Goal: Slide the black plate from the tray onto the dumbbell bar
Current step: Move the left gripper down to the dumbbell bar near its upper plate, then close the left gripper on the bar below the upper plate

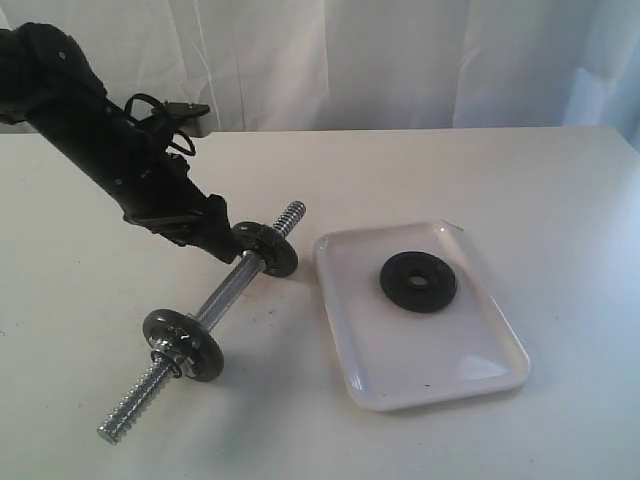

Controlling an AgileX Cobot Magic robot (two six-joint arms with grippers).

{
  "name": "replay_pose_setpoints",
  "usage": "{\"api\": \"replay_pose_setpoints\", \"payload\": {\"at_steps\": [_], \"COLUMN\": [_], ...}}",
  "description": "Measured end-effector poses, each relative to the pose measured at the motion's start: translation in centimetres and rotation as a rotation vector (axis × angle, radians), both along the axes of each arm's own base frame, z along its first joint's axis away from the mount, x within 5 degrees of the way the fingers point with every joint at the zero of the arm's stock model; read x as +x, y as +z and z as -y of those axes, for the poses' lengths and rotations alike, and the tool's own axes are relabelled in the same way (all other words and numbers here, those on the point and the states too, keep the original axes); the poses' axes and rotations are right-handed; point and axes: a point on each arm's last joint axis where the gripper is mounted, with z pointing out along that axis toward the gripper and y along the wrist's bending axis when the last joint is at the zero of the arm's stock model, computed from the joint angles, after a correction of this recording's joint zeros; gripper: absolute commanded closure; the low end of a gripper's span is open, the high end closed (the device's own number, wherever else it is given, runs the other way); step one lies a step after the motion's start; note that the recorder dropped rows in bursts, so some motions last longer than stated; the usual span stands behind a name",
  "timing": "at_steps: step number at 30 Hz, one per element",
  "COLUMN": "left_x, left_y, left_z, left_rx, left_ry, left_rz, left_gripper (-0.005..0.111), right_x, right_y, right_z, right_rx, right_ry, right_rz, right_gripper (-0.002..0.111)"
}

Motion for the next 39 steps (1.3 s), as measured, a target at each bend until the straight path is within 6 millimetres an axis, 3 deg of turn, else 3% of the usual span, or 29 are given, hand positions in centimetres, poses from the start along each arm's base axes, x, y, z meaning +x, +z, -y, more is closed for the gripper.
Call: {"api": "replay_pose_setpoints", "payload": {"at_steps": [16,25,39], "left_x": [0.4,1.0,1.2], "left_y": [-3.8,-6.3,-7.5], "left_z": [3.6,3.8,3.8], "left_rx": [-0.039,-0.002,0.009], "left_ry": [0.004,0.006,0.009], "left_rz": [-0.039,-0.071,-0.092], "left_gripper": [0.026,0.026,0.026], "right_x": [0.0,0.0,0.0], "right_y": [0.0,0.0,0.0], "right_z": [0.0,0.0,0.0], "right_rx": [0.000,0.000,0.000], "right_ry": [0.000,0.000,0.000], "right_rz": [0.000,0.000,0.000], "right_gripper": [0.108,0.108,0.108]}}
